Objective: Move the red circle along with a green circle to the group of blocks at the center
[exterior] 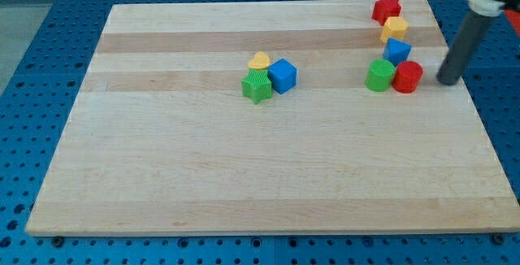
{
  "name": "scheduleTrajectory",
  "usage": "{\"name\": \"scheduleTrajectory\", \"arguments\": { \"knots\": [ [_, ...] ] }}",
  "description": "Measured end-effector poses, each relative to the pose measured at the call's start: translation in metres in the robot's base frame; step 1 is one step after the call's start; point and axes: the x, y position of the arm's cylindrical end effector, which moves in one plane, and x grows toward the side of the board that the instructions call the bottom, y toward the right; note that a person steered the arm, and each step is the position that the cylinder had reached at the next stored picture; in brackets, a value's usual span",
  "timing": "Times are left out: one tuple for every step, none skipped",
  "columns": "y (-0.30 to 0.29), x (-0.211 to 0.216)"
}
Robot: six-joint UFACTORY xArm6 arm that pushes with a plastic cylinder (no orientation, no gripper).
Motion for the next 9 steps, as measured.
{"name": "scheduleTrajectory", "arguments": {
  "knots": [
    [-0.064,0.0],
    [-0.124,0.0],
    [-0.146,-0.001],
    [-0.129,0.02],
    [-0.127,0.047],
    [-0.149,0.004],
    [-0.173,-0.033],
    [-0.198,-0.048],
    [-0.182,-0.039]
  ]
}}
